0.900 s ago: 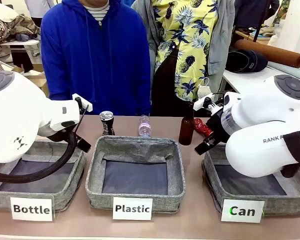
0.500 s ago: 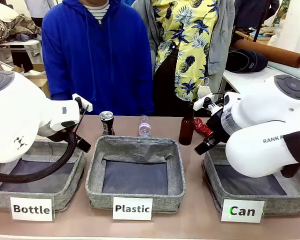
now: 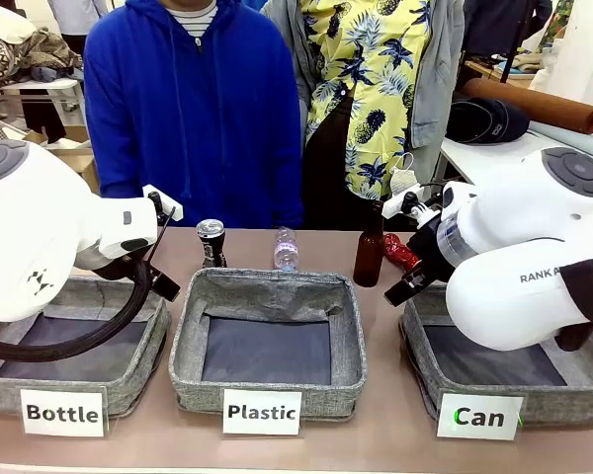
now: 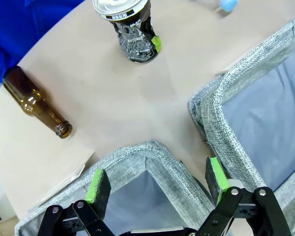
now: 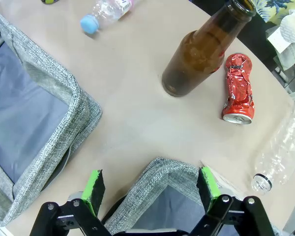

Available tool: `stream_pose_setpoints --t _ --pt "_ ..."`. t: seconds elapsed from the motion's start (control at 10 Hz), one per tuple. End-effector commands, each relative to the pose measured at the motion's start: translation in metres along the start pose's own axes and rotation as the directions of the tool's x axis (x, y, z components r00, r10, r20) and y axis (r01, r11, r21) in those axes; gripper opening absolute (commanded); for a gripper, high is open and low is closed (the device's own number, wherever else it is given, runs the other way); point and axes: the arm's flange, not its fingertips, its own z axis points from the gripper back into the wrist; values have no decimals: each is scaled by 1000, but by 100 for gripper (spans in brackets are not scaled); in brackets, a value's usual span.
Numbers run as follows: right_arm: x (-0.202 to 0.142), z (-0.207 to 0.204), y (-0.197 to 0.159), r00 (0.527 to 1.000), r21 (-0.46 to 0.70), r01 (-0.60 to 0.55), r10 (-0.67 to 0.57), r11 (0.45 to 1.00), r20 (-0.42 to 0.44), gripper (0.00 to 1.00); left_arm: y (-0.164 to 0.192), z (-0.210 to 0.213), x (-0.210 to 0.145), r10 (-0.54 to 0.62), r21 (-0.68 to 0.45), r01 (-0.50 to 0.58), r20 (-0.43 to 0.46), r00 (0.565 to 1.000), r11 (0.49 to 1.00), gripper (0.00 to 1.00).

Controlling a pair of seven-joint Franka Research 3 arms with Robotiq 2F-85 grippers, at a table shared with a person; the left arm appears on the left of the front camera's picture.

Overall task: Sort the can waste into the basket.
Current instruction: Pick up the can waste from the table and place it in the right Fabric basket.

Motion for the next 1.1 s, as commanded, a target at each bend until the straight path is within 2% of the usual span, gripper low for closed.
stream_pose_setpoints --t 0.0,0.4,0.5,0.6,0.7,0.8,0.9,1.0 --pt "0 0 0 1000 0 1 -1 1000 0 100 0 0 0 0 0 0 0 1000 1000 100" --pt "0 0 0 1000 0 0 0 1000 0 100 0 0 0 0 0 0 0 1000 1000 100" --pt "13 69 -22 995 5 93 -93 996 36 100 -6 57 12 14 -62 -11 56 998 998 100" --pt "18 130 -37 972 -36 236 -236 971 13 100 -14 117 18 94 -171 -75 105 990 982 100" --pt "14 185 -53 949 54 312 -313 949 24 100 -27 172 30 147 -151 -129 114 982 980 100" --pt "-3 224 -67 933 117 354 -359 928 23 100 -29 211 14 160 -229 -120 164 974 966 100" --pt "-24 250 -89 909 245 414 -414 877 -53 100 -19 245 -7 187 -298 -129 173 967 946 100" --pt "-47 259 -111 893 341 439 -444 831 -68 100 1 273 -34 179 -361 -105 178 968 927 100"
